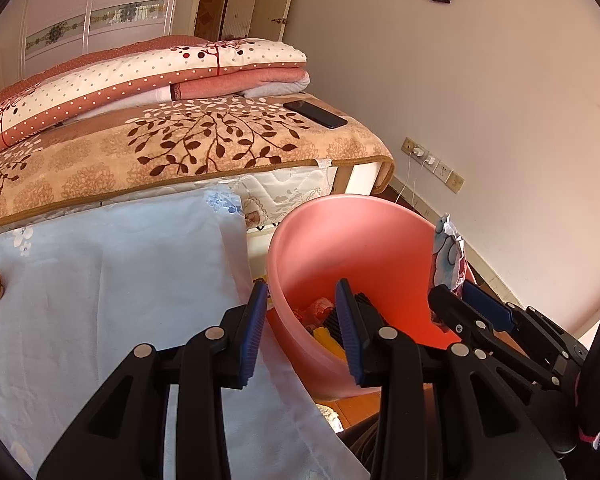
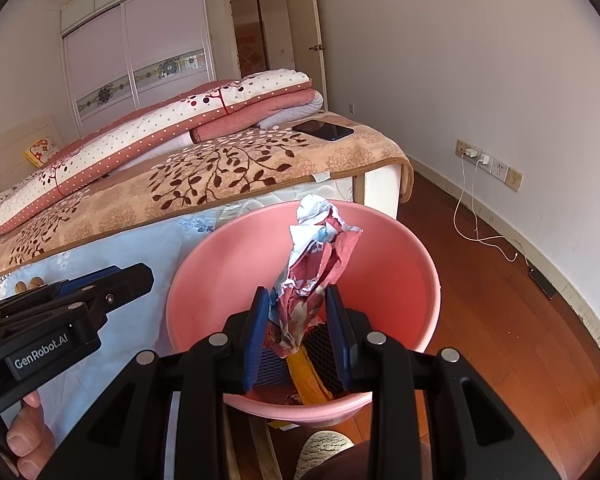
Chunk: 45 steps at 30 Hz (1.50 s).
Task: Collect trash
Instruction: 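Open the left gripper to drop the yellow bag while the right releases the candy wrapper, then withdraw both open grippers up from the pink bin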
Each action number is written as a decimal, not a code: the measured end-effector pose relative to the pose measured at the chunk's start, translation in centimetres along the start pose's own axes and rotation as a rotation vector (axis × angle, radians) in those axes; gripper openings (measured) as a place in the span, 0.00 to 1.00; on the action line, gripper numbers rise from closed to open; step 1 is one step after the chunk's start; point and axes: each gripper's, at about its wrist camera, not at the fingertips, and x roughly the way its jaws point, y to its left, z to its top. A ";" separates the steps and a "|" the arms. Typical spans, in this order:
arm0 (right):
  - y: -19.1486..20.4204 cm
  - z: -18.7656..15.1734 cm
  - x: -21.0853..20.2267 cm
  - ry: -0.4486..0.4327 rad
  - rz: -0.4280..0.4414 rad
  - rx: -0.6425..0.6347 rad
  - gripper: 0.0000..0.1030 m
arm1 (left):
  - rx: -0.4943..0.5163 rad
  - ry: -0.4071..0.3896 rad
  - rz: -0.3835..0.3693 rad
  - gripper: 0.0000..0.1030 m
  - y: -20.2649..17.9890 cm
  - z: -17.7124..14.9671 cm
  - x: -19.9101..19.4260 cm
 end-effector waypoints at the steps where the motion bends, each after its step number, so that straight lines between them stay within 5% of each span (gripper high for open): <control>1: 0.0 0.0 0.0 -0.001 0.000 -0.001 0.28 | 0.000 0.001 0.000 0.35 0.0 0.0 0.0; 13: -0.1 0.3 -0.4 -0.018 0.005 0.010 0.41 | 0.007 -0.018 0.014 0.35 -0.1 0.0 -0.5; 16: -0.2 0.3 -0.6 -0.025 0.005 0.016 0.53 | 0.011 -0.026 0.023 0.35 -0.2 0.1 -0.7; 45: 0.4 -0.3 -4.2 -0.082 -0.019 0.018 0.64 | 0.030 -0.080 0.047 0.35 -0.6 0.1 -3.7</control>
